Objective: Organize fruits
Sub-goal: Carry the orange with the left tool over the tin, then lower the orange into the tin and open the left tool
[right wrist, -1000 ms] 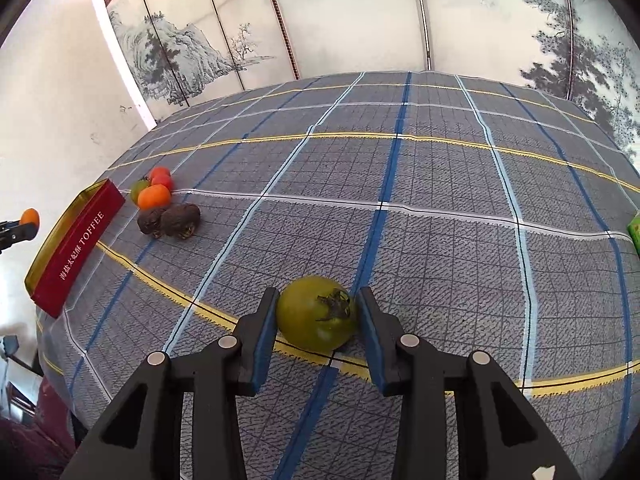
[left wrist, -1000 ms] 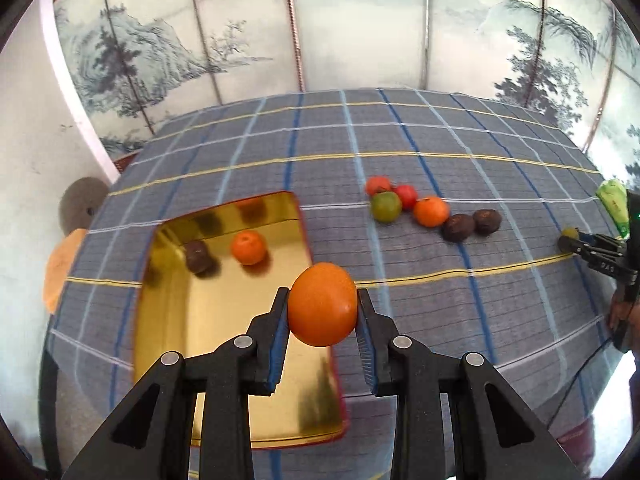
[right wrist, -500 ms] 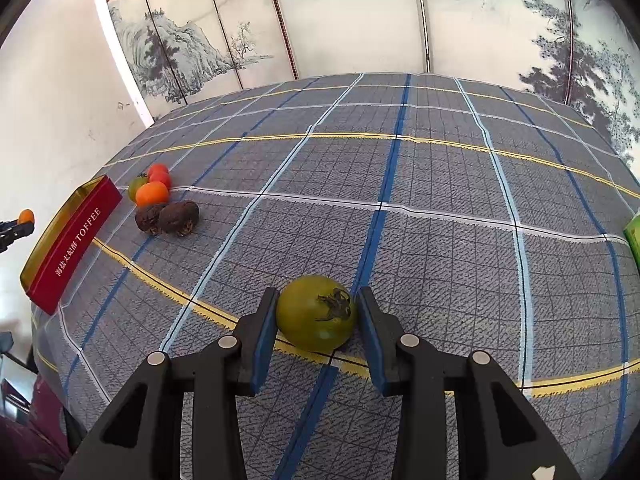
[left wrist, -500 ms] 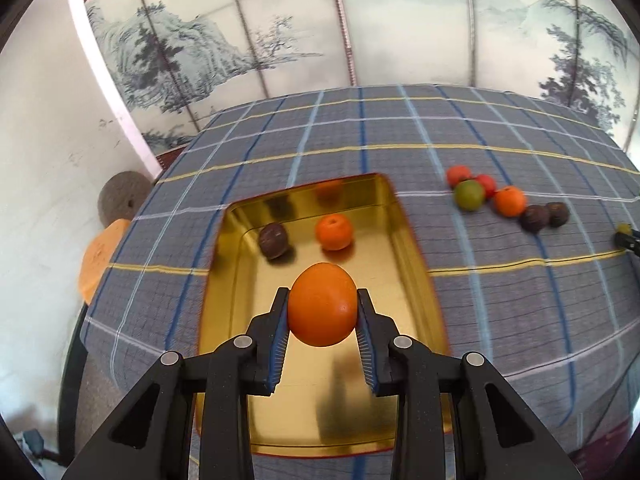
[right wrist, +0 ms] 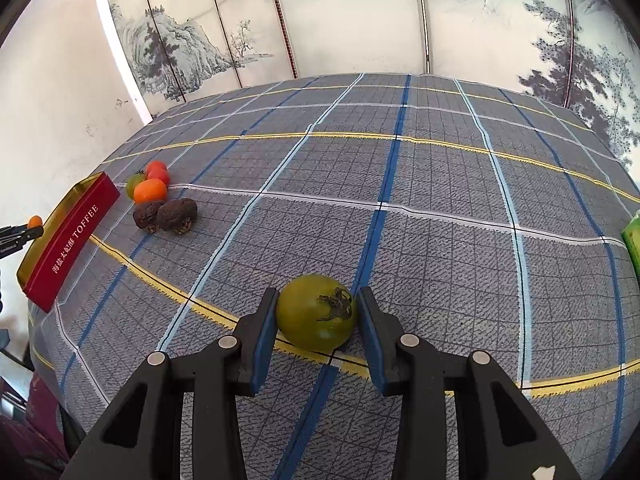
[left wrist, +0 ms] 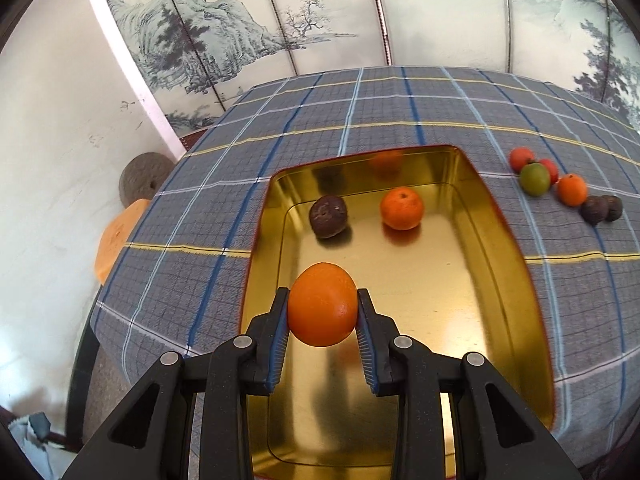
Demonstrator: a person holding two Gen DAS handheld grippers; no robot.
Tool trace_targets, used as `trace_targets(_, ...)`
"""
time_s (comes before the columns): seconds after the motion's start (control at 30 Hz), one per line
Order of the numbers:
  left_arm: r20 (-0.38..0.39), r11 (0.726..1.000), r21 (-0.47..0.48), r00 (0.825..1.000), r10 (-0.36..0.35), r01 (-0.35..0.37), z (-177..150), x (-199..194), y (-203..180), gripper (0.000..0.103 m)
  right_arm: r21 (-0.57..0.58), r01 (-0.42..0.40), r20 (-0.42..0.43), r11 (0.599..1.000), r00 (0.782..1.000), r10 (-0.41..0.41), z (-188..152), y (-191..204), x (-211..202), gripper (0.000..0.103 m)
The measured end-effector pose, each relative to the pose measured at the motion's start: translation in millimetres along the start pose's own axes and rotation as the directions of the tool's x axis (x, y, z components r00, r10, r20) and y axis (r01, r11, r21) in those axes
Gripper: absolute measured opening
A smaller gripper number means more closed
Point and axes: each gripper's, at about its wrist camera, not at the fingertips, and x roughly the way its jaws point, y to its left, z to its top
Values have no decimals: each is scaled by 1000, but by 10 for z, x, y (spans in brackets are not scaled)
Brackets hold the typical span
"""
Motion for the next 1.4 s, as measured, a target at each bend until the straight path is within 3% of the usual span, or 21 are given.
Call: trace_targets(1.4, -37, 997, 50, 997, 65, -63, -10, 366, 129, 35, -10, 16, -2, 1000, 1000, -16, -3, 9, 5, 36)
